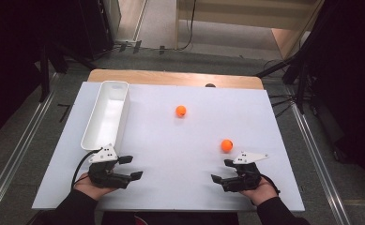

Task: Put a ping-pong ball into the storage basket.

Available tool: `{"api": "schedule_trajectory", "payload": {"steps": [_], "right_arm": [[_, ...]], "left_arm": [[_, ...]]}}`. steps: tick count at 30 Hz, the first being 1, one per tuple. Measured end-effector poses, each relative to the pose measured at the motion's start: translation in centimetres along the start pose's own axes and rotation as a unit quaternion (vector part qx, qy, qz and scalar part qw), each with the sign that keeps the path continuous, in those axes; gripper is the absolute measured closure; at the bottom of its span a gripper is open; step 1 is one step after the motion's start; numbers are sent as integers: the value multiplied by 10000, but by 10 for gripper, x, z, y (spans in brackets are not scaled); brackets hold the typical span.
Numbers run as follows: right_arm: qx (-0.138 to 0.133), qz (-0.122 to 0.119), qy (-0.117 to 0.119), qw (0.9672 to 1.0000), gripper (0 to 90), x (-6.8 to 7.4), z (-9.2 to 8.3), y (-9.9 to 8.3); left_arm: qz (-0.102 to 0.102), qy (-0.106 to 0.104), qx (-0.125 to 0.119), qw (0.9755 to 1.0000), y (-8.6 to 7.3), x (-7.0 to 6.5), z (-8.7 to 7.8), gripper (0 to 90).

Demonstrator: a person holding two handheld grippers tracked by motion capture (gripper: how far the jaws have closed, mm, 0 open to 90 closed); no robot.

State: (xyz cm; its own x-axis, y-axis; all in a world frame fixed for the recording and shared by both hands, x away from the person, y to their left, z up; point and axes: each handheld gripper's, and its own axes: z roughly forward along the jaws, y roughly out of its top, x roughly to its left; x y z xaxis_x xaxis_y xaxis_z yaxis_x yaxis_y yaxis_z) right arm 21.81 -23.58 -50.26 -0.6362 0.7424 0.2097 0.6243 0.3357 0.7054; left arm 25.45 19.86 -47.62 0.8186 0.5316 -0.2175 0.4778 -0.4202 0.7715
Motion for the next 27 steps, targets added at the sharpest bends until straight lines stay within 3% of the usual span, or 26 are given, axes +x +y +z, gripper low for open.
{"api": "schedule_trajectory", "payload": {"steps": [9, 12, 19, 27], "right_arm": [[13, -16, 13, 10000, 168, -1, 1, 0], [31, -5, -14, 10000, 168, -1, 1, 0], [45, -22, -19, 10000, 168, -1, 1, 0], [50, -61, -35, 10000, 168, -1, 2, -1]], "left_arm": [[6, 34, 4, 10000, 5, -3, 3, 272], [72, -112, -86, 9999, 10, -8, 5, 273], [173, -295, 13, 9994, 18, -15, 18, 274], [211, -281, 78, 9994, 24, -19, 23, 273]]}}
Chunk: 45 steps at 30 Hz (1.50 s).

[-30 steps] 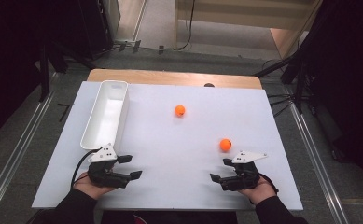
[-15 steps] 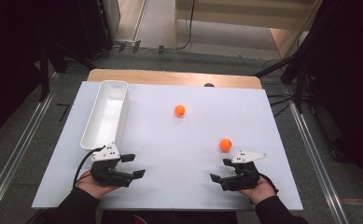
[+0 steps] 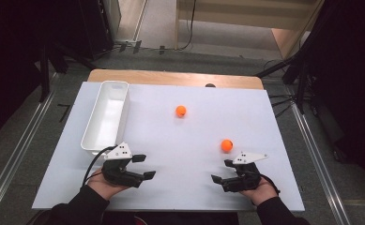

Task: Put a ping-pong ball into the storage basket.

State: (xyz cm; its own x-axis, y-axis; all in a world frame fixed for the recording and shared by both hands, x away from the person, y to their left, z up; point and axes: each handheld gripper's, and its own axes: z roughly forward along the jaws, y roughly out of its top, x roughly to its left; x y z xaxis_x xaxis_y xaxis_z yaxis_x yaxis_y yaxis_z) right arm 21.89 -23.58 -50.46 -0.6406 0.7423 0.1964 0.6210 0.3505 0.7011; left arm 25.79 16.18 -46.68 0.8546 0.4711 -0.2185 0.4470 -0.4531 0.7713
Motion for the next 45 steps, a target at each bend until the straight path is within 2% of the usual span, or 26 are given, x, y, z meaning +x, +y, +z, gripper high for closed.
{"api": "schedule_trajectory", "payload": {"steps": [5, 9, 16, 19, 24, 26, 29, 30, 32, 33, 35, 38, 45], "right_arm": [[8, -41, 21, 10000, 168, 1, 0, 0], [16, -38, 19, 10000, 168, 1, 0, 0], [-13, -74, 26, 10000, 168, 1, 1, 0], [-25, -95, 36, 9999, 168, 1, 1, 0], [1, -87, 29, 10000, 168, 1, 1, 0], [4, -99, 37, 9999, 167, 1, 1, 0], [9, -111, 90, 9999, 168, 1, 1, 0], [2, -112, 97, 9999, 168, 2, 1, 0], [-6, -131, 111, 9999, 168, 2, 1, 0], [-6, -131, 111, 9999, 168, 2, 1, 0], [-4, -124, 103, 9999, 168, 2, 1, 0], [-13, -126, 102, 9999, 167, 2, 1, 0], [-19, -129, 82, 9999, 168, 1, 1, 0]], "left_arm": [[-25, -4, -14, 10000, 6, 0, 2, 271], [-124, -14, -24, 9999, 10, 2, 7, 271], [-43, -1, 25, 10000, 16, 4, 14, 268], [-74, 7, -23, 10000, 18, 4, 18, 266], [-58, 7, 14, 10000, 21, 5, 24, 228], [-19, 59, 28, 10000, 23, 4, 27, 184], [24, 144, 155, 9998, 25, 4, 31, 180], [34, 202, 131, 9997, 25, 3, 32, 179], [40, 243, 88, 9997, 27, 5, 34, 112], [39, 256, 49, 9997, 28, 5, 35, 112], [54, 236, 9, 9997, 31, 6, 36, 0], [170, 309, 23, 9994, 34, 5, 38, 0], [24, 176, -6, 9998, 36, 9, 44, 6]]}}
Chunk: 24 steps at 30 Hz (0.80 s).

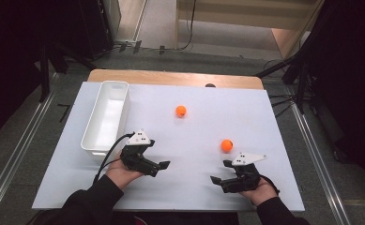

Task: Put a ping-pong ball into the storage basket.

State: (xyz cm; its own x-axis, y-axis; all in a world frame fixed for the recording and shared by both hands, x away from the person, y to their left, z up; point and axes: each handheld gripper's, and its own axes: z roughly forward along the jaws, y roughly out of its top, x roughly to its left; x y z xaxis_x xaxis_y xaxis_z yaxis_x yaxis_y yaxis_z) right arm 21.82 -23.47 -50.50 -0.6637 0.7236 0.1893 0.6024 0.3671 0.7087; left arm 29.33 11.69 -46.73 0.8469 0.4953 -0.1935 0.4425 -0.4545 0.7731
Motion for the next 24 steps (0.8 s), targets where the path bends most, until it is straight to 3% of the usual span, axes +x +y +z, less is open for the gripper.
{"api": "schedule_trajectory", "payload": {"steps": [8, 12, 15, 24], "right_arm": [[14, 3, -13, 10000, 168, 0, 0, 0], [22, 43, -35, 10000, 167, 0, 0, 0], [35, 53, -48, 10000, 167, 0, 1, 0], [39, 77, -49, 10000, 168, 0, 0, 0]], "left_arm": [[-35, 47, 60, 10000, 0, 6, 7, 17], [-58, 178, 144, 9997, 1, 9, 11, 16], [-174, 172, 183, 9995, 2, 13, 15, 17], [-126, 259, 123, 9995, 6, 18, 20, 17]]}}
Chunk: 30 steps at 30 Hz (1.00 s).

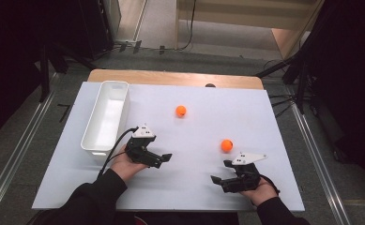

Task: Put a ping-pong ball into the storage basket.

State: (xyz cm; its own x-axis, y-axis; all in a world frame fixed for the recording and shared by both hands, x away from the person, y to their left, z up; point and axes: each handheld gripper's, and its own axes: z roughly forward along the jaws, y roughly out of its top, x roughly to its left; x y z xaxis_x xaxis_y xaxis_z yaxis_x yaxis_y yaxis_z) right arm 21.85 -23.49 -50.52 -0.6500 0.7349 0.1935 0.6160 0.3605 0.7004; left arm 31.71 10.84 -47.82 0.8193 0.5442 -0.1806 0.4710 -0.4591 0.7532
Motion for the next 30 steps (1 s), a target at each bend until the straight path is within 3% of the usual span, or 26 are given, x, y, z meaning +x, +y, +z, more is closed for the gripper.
{"api": "schedule_trajectory", "payload": {"steps": [10, 19, 30], "right_arm": [[4, 44, -36, 10000, 168, 0, 0, 0], [-51, 37, -56, 10000, 168, 0, 0, 1], [-46, 46, -73, 10000, 168, 0, 0, 1]], "left_arm": [[61, 86, 86, 9999, 8, 3, 4, 17], [77, 20, 46, 10000, 17, 4, 9, 43], [-96, -41, -20, 9999, 30, 7, 11, 43]]}}
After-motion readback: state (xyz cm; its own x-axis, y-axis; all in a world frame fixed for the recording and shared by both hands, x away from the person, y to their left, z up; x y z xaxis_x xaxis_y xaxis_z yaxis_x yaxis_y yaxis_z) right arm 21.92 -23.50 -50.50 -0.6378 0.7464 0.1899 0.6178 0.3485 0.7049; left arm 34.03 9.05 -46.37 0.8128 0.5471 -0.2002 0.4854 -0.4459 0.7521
